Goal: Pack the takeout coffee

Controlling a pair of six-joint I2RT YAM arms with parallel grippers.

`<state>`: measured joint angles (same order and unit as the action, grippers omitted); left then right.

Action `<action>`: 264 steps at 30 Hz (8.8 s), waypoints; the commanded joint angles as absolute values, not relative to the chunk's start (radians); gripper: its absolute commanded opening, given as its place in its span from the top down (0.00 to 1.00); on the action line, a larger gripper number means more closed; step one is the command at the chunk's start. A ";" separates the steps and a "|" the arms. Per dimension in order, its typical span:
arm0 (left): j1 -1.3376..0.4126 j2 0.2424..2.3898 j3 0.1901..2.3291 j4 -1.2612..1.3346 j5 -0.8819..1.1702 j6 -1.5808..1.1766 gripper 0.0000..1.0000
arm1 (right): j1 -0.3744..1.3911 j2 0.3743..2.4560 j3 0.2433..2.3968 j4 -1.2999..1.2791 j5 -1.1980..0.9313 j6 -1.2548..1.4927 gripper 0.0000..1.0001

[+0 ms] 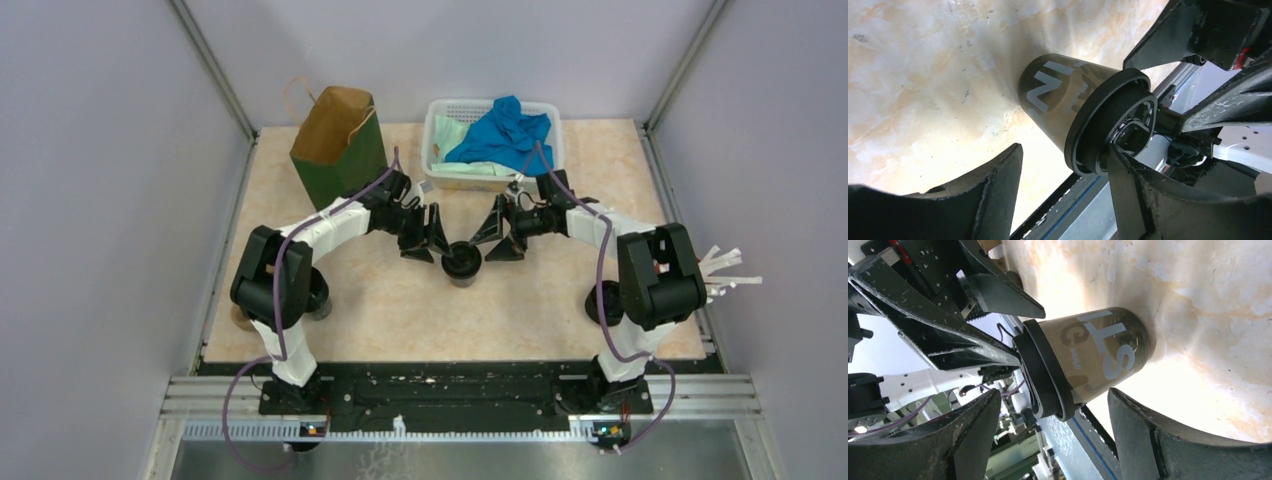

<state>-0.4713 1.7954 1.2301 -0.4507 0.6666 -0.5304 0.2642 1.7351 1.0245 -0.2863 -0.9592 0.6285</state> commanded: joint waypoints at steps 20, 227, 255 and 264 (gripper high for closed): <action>-0.503 1.898 1.012 -0.427 0.502 -0.458 0.48 | 0.270 1.964 0.792 0.010 -0.804 0.586 0.55; 0.330 2.029 1.858 -1.395 -0.213 -0.823 0.61 | 0.324 1.494 1.707 -1.131 -0.233 0.193 0.12; 0.338 1.984 1.832 -1.349 -0.178 -0.778 0.54 | 0.324 1.505 1.713 -1.127 -0.258 0.193 0.13; 0.338 1.995 1.835 -1.343 -0.150 -0.816 0.47 | 0.323 1.501 1.708 -1.127 -0.263 0.192 0.13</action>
<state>0.3332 2.0373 1.8179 -1.3544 -0.1638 -0.8017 0.3302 1.5021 1.6703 -1.1492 -0.2539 0.2016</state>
